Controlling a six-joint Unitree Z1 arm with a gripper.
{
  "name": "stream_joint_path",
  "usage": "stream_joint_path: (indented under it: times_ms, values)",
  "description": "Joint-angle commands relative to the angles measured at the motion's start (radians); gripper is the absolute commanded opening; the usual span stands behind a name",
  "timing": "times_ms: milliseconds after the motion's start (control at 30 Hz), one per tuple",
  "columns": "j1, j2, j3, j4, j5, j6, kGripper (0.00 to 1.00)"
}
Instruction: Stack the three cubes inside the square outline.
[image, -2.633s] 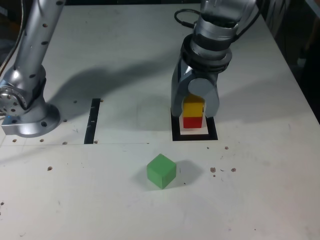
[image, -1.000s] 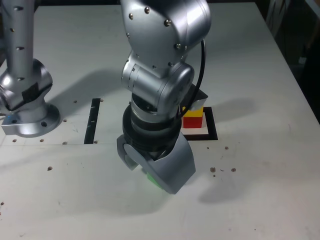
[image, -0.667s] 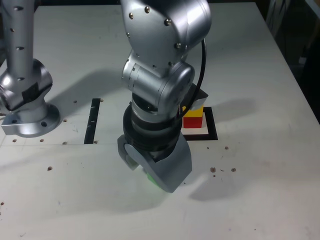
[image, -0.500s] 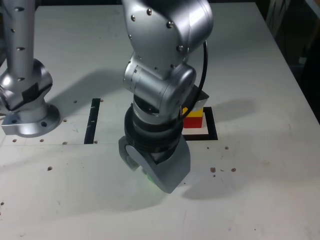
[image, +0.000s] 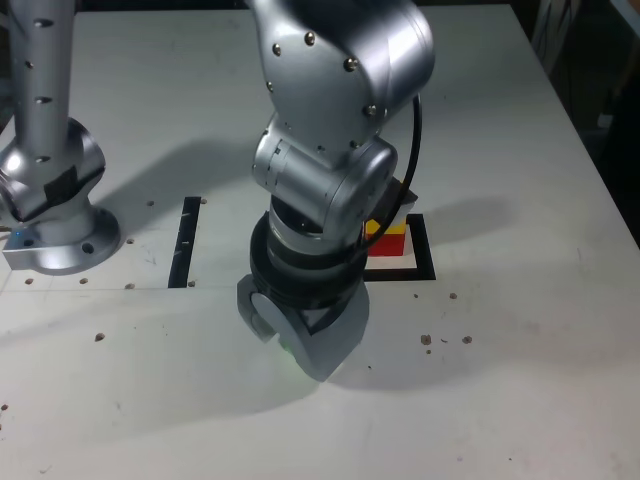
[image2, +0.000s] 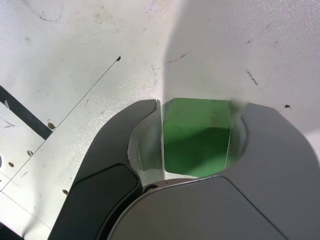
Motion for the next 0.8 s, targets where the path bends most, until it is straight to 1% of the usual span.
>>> stream_joint_path:
  times_ms: [0, 133, 233, 333, 400, 433, 533, 633, 767]
  values:
    - [-0.001, -0.013, -0.002, 0.008, 0.004, -0.008, 0.19]
    - [-0.001, -0.021, 0.0, 0.013, 0.01, -0.019, 0.19]
    - [-0.001, -0.039, -0.022, 0.051, 0.014, -0.025, 0.19]
    - [0.0, -0.064, -0.089, 0.153, 0.026, -0.029, 0.19]
    - [0.007, -0.077, -0.167, 0.254, 0.039, -0.031, 0.19]
    - [0.016, -0.083, -0.23, 0.326, 0.05, -0.032, 0.19]
    - [0.056, -0.099, -0.364, 0.453, 0.067, -0.037, 0.19]
    - [0.124, -0.127, -0.439, 0.502, 0.062, -0.068, 0.18]
    - [0.246, -0.155, -0.46, 0.507, 0.042, -0.115, 0.16]
